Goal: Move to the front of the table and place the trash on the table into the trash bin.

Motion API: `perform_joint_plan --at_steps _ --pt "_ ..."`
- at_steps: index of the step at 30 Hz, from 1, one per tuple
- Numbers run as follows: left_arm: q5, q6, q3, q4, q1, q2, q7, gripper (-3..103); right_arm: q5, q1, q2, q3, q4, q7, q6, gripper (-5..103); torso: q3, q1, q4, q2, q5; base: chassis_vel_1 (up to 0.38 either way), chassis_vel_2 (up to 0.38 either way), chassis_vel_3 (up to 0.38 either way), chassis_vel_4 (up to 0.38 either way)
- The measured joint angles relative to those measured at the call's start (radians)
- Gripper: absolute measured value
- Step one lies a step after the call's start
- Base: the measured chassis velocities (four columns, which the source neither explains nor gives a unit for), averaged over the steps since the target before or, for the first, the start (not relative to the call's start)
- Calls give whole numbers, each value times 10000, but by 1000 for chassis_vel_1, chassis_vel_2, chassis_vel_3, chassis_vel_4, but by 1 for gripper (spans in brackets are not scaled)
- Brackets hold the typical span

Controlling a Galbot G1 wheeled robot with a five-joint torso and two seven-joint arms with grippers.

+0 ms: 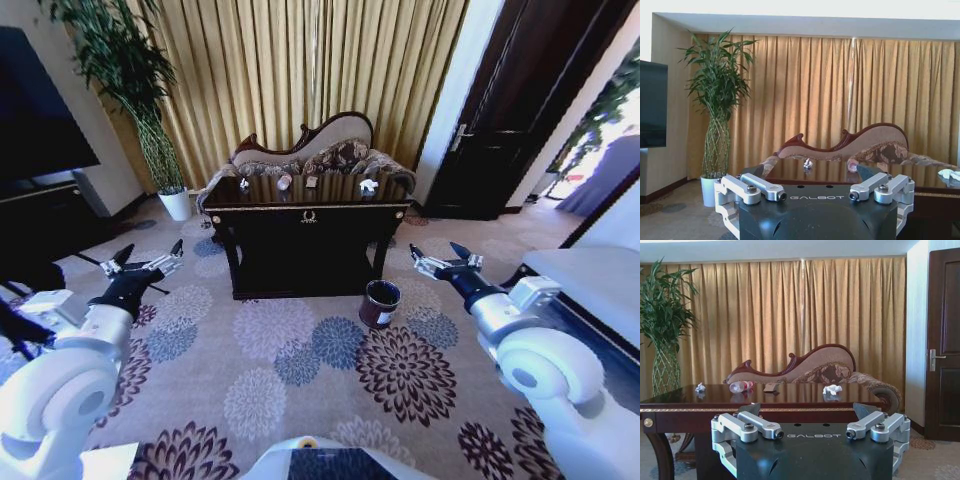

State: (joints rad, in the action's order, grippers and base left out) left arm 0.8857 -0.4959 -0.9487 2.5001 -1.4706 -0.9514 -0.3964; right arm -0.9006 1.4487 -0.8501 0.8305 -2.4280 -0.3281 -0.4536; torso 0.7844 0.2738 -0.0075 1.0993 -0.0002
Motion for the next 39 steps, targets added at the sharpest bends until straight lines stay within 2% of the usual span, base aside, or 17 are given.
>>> perform_joint_plan --at_steps 39 --pt "-135 15 35 0 -118 -100 0 100 16 18 4 15 -8 19 27 100 0 2 -1 0 -1 -135 134 134 -142"
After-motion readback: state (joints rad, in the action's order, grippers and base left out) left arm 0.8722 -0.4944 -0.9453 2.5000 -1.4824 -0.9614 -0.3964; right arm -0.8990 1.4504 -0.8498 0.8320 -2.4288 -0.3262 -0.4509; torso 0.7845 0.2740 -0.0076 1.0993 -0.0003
